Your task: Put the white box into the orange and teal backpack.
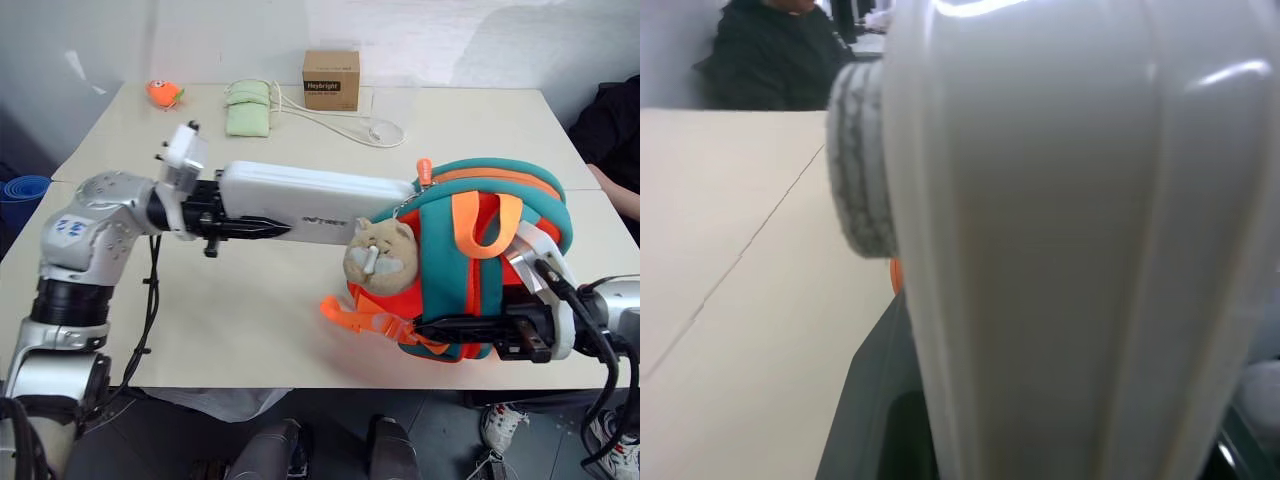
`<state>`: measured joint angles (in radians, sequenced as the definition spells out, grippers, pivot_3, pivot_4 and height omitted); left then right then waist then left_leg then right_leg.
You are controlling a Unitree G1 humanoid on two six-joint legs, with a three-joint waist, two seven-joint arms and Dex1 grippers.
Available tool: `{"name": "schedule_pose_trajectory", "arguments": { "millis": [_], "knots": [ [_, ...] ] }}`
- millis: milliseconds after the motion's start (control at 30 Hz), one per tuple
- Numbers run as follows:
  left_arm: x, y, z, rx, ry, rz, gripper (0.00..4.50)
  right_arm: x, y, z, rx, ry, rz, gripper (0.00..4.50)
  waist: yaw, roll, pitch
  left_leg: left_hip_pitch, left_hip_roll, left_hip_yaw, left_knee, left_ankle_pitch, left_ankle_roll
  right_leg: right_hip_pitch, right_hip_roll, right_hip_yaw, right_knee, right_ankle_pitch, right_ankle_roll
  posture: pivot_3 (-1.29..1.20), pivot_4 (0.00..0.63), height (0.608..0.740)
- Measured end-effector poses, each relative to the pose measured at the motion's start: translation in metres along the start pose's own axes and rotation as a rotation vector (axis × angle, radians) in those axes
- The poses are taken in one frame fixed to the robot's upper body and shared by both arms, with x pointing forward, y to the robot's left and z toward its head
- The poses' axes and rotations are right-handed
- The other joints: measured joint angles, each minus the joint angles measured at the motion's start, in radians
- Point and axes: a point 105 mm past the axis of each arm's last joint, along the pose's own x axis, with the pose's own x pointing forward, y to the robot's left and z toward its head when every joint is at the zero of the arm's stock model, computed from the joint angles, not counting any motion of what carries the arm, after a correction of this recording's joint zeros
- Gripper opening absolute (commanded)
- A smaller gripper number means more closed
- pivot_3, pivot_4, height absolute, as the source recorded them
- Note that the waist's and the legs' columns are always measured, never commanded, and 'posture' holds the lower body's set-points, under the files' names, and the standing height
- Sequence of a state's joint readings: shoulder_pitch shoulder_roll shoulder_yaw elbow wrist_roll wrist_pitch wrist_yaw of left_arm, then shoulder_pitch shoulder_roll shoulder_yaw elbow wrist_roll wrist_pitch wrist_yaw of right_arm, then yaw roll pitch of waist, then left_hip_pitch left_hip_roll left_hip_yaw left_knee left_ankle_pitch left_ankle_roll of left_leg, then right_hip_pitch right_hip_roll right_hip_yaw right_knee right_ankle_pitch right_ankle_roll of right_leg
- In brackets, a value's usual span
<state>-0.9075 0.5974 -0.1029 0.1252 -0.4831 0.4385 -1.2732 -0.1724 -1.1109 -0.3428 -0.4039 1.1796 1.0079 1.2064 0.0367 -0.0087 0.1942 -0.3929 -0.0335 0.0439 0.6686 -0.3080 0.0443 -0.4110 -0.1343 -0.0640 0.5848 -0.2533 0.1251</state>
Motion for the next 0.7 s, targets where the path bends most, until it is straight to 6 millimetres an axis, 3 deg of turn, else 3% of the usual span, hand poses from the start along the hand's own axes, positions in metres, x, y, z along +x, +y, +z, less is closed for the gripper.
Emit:
{"name": "schedule_pose_trajectory", "arguments": {
  "millis": [167, 367, 500, 700],
  "knots": [
    [0.044, 0.009, -0.002, 0.157, 0.029, -0.064, 1.35, 0.004, -0.014, 0.004, -0.028, 0.011, -0.020, 0.01, 0.009, 0.000, 0.000, -0.002, 0.000, 0.000, 0.001, 0.000, 0.002, -0.001, 0.001, -0.001, 0.000, 0.000, 0.001, 0.00, 0.150, 0.740],
    [0.067, 0.013, -0.013, 0.222, 0.065, -0.068, 1.35, 0.010, -0.023, 0.005, -0.047, 0.011, -0.038, 0.01, 0.016, 0.000, 0.000, -0.011, 0.001, -0.004, 0.012, -0.001, 0.004, -0.003, 0.002, -0.007, 0.003, 0.001, 0.001, 0.00, 0.150, 0.740],
    [0.058, 0.017, -0.015, 0.182, 0.064, -0.044, 1.35, 0.008, -0.019, 0.000, -0.041, 0.012, -0.045, 0.01, 0.017, 0.000, 0.000, -0.012, 0.000, -0.005, 0.015, -0.002, 0.006, -0.002, 0.000, -0.007, 0.002, 0.003, 0.004, 0.00, 0.150, 0.740],
    [0.015, 0.016, -0.019, 0.040, 0.053, -0.007, 1.35, 0.001, -0.011, -0.008, -0.018, -0.001, -0.065, 0.01, 0.000, 0.000, 0.000, -0.012, 0.002, -0.005, 0.015, -0.002, 0.005, -0.002, 0.001, -0.007, 0.003, 0.004, 0.003, 0.00, 0.150, 0.740]
  ]
}}
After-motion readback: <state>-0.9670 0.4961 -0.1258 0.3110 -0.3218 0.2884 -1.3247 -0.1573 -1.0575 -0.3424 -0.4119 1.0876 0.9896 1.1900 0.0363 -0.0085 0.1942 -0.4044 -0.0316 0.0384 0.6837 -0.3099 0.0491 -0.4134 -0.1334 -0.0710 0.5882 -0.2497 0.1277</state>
